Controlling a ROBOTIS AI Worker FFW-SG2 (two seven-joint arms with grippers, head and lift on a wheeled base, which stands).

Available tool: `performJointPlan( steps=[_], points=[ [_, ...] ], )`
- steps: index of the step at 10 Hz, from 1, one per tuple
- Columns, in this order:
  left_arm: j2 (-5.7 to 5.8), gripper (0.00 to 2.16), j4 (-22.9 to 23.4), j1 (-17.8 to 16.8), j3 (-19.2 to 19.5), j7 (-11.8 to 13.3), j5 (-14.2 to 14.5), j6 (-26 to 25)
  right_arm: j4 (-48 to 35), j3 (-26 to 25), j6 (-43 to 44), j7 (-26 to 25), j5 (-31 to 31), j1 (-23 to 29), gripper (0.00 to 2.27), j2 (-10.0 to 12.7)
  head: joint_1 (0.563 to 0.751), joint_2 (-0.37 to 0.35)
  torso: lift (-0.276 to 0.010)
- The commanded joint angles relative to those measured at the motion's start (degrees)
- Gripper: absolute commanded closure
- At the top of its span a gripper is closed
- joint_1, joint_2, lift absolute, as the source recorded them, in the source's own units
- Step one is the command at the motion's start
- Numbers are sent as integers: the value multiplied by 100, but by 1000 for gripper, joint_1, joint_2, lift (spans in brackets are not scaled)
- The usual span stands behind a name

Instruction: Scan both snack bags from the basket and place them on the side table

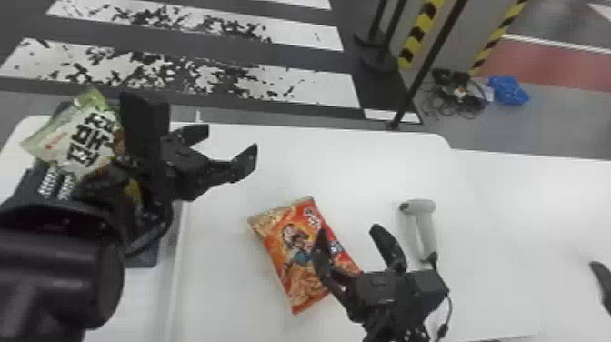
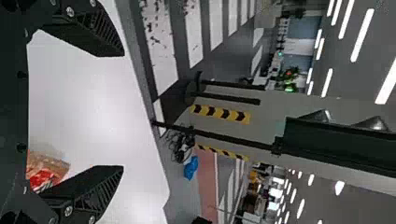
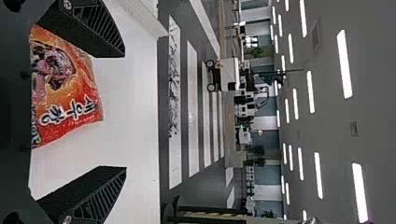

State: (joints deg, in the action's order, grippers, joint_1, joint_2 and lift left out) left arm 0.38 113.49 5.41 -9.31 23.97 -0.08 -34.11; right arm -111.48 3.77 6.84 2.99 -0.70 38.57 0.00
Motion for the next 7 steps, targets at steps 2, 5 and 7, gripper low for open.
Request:
performJointPlan(
  steps=[2, 5, 7],
  points=[
    [234, 60, 24, 303, 509, -270, 26, 1200, -102, -34, -1067, 0, 0, -157, 53, 5, 695, -145, -75],
    [358, 60, -214, 628, 1150, -349, 369, 2289, -286, -324, -2842, 211, 0, -544, 60, 5, 695, -61, -75],
    [358, 63, -249, 848, 1440, -332, 527, 2711, -304, -527, -3739, 510, -185, -816, 60, 5, 695, -18, -75]
  ],
)
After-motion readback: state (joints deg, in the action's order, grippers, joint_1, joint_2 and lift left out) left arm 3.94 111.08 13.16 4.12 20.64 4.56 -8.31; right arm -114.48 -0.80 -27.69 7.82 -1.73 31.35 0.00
